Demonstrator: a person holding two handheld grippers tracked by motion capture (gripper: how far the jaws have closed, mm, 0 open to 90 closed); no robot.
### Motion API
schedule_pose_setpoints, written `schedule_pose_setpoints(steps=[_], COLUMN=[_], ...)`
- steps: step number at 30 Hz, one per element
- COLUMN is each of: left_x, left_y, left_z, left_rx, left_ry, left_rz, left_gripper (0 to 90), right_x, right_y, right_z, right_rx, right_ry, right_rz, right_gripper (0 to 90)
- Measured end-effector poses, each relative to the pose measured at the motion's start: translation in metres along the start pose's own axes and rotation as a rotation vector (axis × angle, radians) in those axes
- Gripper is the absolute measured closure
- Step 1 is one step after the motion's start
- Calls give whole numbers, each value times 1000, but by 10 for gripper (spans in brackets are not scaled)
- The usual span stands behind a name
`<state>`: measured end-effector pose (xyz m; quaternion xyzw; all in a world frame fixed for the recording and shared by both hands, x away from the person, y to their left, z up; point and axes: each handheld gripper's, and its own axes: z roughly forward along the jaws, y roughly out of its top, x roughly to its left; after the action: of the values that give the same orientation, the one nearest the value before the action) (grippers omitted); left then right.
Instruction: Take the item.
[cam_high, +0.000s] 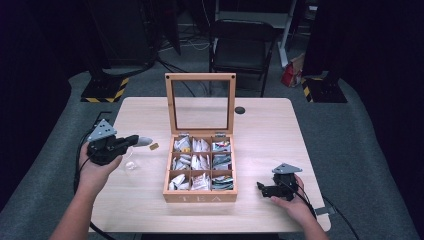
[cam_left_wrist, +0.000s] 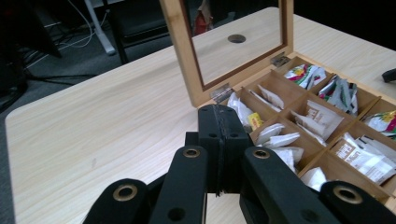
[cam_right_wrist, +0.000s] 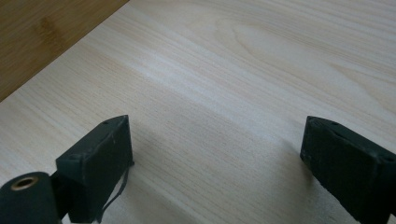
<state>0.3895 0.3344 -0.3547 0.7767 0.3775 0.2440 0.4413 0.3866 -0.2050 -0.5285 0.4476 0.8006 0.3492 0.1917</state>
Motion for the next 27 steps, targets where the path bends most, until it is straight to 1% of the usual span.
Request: schedule_pose_setpoints(steps=[2,4,6,7,8,9,12,13,15,17,18,21,23,25,27], left_x=[4,8,10,13,13,15,22,22,25,28,30,34,35,38,40], left_y=[-1,-3,-4,-6,-6,-7,-11,-11,-13,-15,-17,-20,-21,-24,-26], left_z=[-3,-6,-8,-10,-10,-12,-19,-19,-22,-25,-28,-32,-33,-35,-38], left_rx=[3,-5,-1,-6,-6,-4,-7,-7,-17,-12,-18,-19,-16,-24,-25], left_ry=[8,25,28,40,40,45,64,64,77,84,91,102,104,113,122], left_rz=[-6,-20,-19,-30,-30,-32,-56,-56,-66,-70,-80,-91,-92,-102,-112], left_gripper=[899,899,899,899,899,899,899,899,899,899,899,899,899,899,899], right_x=[0,0,0,0,0,0,0,0,0,0,0,0,0,0,0], right_y=[0,0,0,0,0,0,0,0,0,0,0,0,0,0,0], right_z=[0,0,0,0,0,0,0,0,0,0,0,0,0,0,0], right_rx=[0,-1,-1,-1,0,0,0,0,-1,-1,-1,-1,-1,-1,-1], right_ry=[2,3,2,3,-2,-2,-2,-2,0,3,3,3,3,-3,3], right_rz=[3,3,3,5,0,0,0,0,3,3,4,4,4,3,4], right_gripper=[84,84,84,84,84,84,84,84,84,84,84,84,84,84,84])
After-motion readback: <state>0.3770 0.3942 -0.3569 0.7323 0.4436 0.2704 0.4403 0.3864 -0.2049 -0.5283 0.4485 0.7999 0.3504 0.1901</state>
